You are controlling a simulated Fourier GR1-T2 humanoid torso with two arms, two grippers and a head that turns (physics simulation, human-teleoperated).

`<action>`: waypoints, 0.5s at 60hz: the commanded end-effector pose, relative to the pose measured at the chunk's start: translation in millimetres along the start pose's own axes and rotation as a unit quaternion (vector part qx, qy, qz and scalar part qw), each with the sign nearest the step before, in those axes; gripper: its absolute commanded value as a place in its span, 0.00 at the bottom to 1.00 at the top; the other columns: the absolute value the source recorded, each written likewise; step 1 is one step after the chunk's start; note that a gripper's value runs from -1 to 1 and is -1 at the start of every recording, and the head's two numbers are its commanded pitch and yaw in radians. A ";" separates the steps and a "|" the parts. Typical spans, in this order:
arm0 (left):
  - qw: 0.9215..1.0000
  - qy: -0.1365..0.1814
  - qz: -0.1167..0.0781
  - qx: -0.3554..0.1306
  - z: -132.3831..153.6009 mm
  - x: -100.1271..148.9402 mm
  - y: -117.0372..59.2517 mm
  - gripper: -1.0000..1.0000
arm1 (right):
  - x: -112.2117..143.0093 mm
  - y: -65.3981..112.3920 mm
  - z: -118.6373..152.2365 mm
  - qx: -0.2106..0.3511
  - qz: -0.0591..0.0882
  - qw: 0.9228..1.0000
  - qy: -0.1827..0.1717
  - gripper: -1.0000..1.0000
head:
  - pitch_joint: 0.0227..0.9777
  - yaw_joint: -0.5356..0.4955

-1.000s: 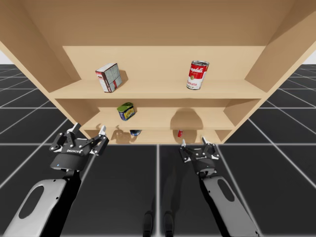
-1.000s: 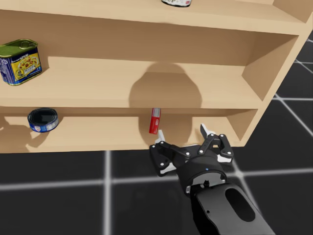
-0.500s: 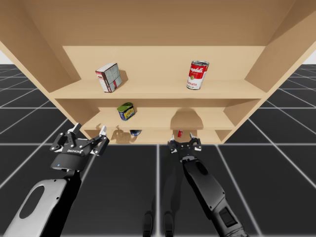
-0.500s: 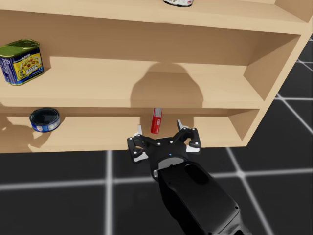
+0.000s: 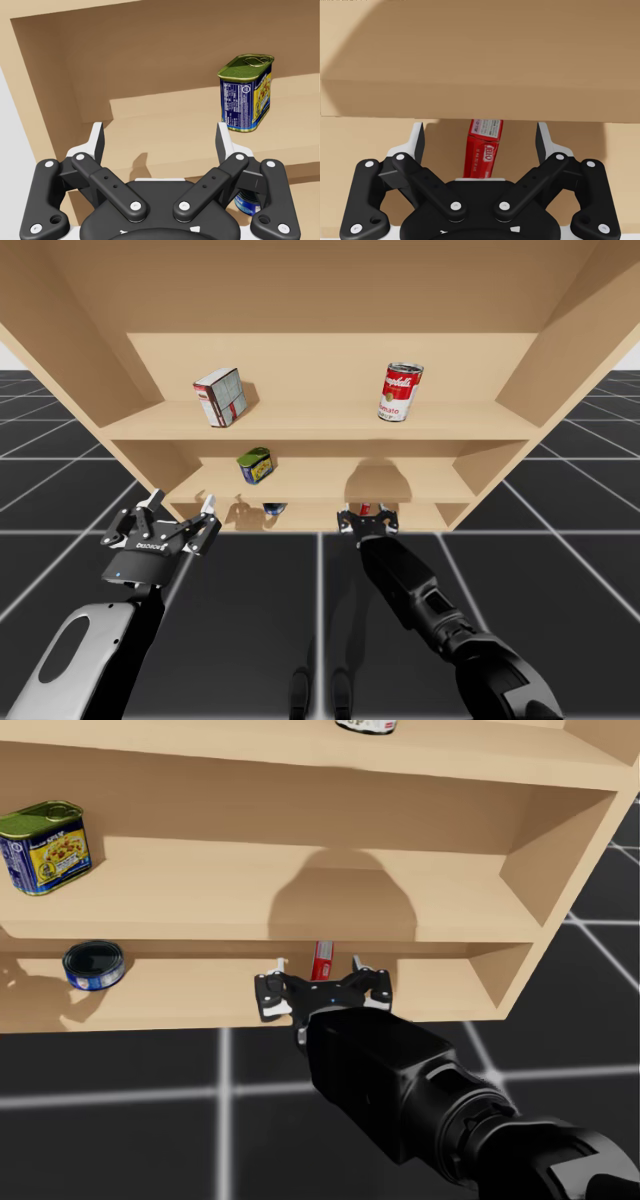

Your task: Find the gelatin box on the shelf and bring it to me.

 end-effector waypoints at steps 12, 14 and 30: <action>1.000 0.001 0.000 0.001 0.3 -0.1 0.6 0.00 | -10.6 -1.5 -8.7 0.024 -0.025 0.999 0.024 1.00 | 0.73 0.33; 1.000 0.001 0.000 0.001 0.3 -0.2 0.6 0.00 | -9.8 -3.7 -5.8 0.022 -0.025 0.999 0.021 1.00 | 0.73 0.33; 1.000 0.002 0.000 0.001 0.4 0.0 0.6 0.00 | -7.4 -25.6 13.0 0.014 -0.015 1.000 0.003 1.00 | 0.73 0.33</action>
